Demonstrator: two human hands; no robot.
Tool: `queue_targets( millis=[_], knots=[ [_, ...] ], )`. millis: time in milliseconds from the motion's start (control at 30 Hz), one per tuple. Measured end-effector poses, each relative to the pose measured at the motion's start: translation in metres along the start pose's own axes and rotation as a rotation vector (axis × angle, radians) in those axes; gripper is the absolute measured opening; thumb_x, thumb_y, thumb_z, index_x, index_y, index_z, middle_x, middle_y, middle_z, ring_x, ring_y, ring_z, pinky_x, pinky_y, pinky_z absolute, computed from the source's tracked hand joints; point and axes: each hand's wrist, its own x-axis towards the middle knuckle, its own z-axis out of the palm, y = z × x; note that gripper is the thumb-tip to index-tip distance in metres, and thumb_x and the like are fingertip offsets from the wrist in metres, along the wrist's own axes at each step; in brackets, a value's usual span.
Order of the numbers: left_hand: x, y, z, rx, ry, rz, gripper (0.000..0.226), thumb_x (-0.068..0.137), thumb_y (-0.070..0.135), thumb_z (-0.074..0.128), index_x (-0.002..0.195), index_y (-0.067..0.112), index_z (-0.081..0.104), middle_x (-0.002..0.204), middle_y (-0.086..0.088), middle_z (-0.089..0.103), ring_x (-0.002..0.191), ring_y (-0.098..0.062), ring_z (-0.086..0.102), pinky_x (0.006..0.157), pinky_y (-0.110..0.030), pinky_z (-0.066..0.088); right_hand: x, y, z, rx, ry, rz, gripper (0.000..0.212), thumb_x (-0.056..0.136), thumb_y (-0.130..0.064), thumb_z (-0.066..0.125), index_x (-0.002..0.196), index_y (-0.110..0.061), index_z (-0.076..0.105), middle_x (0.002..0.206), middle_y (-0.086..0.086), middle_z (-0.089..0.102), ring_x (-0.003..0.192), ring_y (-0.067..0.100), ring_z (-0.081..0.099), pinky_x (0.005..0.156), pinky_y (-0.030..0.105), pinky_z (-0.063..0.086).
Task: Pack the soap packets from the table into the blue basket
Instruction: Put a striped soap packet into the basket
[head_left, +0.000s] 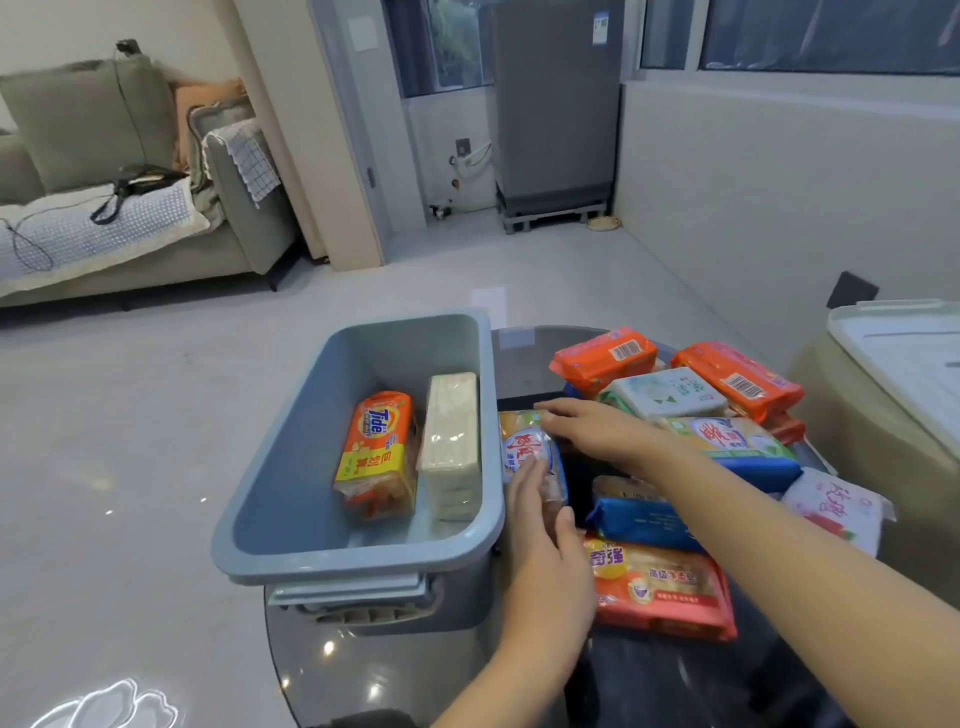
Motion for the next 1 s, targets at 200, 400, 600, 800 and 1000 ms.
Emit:
queue_targets(
  millis=[200,400,600,800,1000],
  knots=[
    [0.005,-0.004,-0.001,0.029,0.054,0.099,0.045,0.093,0.007,0.049,0.119,0.044,0.043,0.116,0.038,0.037,0.111,0.028,0.033,0.083,0.011,0.025,0.006,0.007,0.004,0.270,-0.147,0.075,0.010,0.093,-0.032,0.049,0.100,-0.024,0.051,0.099,0.006,0.065,0.080,0.012,0.068,0.054,0.017,0.053],
    [0.009,-0.010,0.000,-0.020,0.083,0.076,0.045,0.090,0.007,0.053,0.111,0.047,0.053,0.123,0.022,0.050,0.115,0.008,0.047,0.094,-0.006,0.037,-0.001,0.015,-0.003,0.376,-0.084,0.111,0.013,0.092,-0.026,0.052,0.103,-0.018,0.049,0.104,0.013,0.061,0.093,0.025,0.061,0.079,0.034,0.051],
    [0.014,0.003,-0.004,-0.163,0.077,0.117,0.044,0.092,0.010,0.052,0.110,0.051,0.054,0.114,0.032,0.055,0.110,0.014,0.050,0.082,0.001,0.041,-0.012,0.008,-0.001,0.533,0.061,0.020,0.017,0.087,-0.028,0.060,0.100,-0.019,0.052,0.105,0.012,0.065,0.096,0.026,0.064,0.073,0.036,0.054],
    [0.009,0.021,-0.004,-0.194,0.064,0.253,0.039,0.089,0.008,0.057,0.115,0.038,0.057,0.119,0.018,0.056,0.114,0.006,0.051,0.097,-0.021,0.047,-0.032,0.000,-0.019,0.577,0.360,-0.039,0.014,0.079,-0.024,0.068,0.087,-0.025,0.056,0.100,0.008,0.065,0.086,0.023,0.067,0.059,0.031,0.054],
    [-0.002,0.051,-0.007,-0.002,0.051,0.456,0.036,0.090,0.018,0.059,0.125,0.024,0.059,0.128,0.013,0.051,0.122,0.004,0.038,0.103,-0.011,0.031,-0.067,-0.012,-0.051,0.584,0.465,-0.077,0.012,0.077,-0.018,0.068,0.080,-0.022,0.057,0.083,0.005,0.066,0.067,0.017,0.064,0.058,0.032,0.051]
  ],
)
